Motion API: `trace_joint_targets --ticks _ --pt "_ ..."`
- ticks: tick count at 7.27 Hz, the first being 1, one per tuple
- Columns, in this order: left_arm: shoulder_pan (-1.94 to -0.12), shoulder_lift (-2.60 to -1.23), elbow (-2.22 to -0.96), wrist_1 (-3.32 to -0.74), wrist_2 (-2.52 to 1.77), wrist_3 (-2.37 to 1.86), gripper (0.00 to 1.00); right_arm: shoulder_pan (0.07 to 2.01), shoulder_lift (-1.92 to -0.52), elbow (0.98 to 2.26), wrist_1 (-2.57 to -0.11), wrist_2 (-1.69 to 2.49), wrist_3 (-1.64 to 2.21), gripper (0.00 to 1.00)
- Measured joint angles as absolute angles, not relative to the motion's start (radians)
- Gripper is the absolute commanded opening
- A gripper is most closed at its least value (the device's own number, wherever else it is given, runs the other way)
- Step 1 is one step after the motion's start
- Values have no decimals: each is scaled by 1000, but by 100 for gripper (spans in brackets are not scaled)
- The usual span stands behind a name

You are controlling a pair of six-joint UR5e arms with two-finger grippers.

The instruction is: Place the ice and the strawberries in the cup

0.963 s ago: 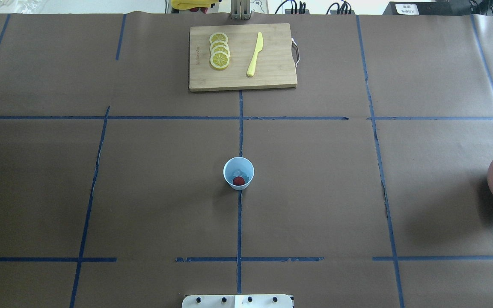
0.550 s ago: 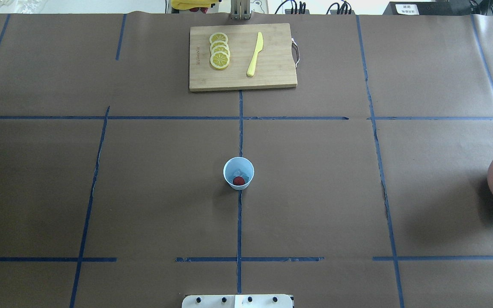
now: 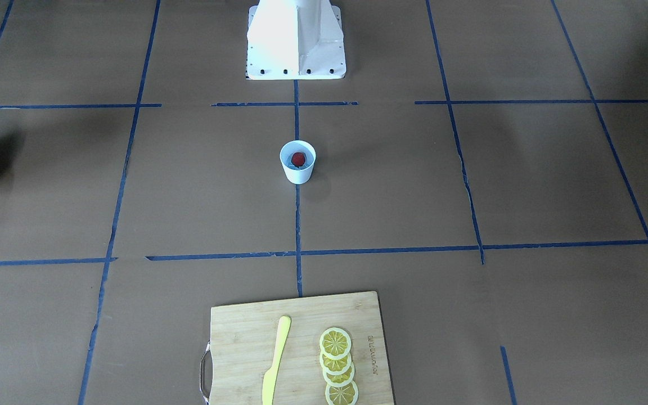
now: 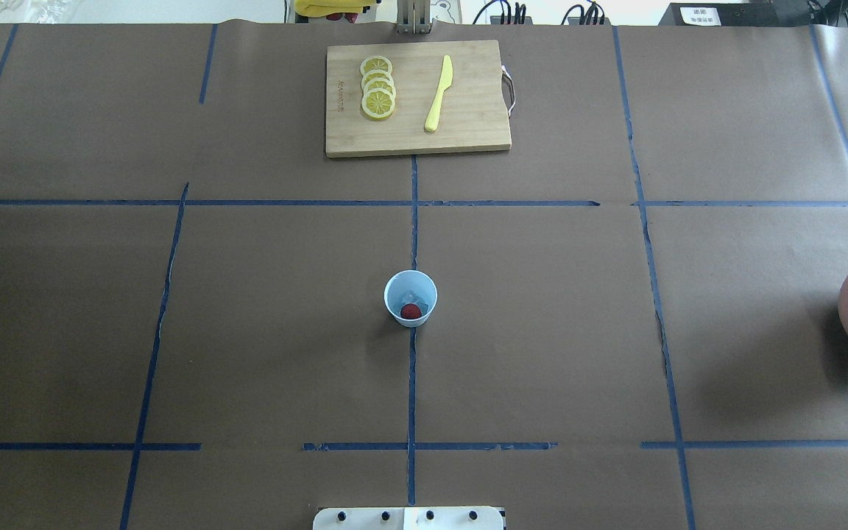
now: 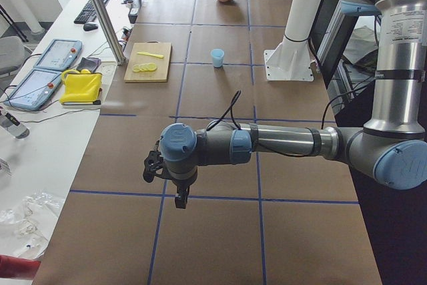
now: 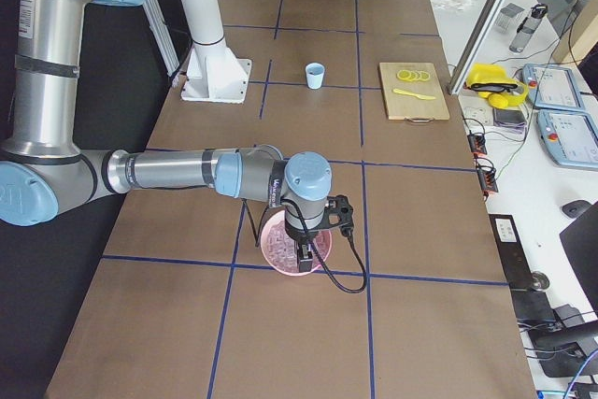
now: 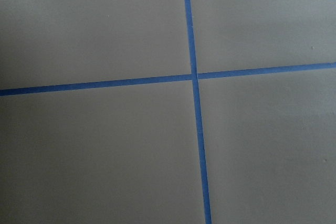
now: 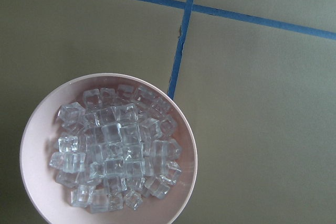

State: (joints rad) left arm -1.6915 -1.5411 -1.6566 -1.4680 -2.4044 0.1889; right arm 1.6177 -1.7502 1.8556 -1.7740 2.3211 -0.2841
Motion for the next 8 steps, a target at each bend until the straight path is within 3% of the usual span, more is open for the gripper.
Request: trace_joint_targets --ticks 8 --pt "-1687 -1508 -1660 -1472 -2393 190 100 1618 -1749 1858 -1773 2322 -276 99"
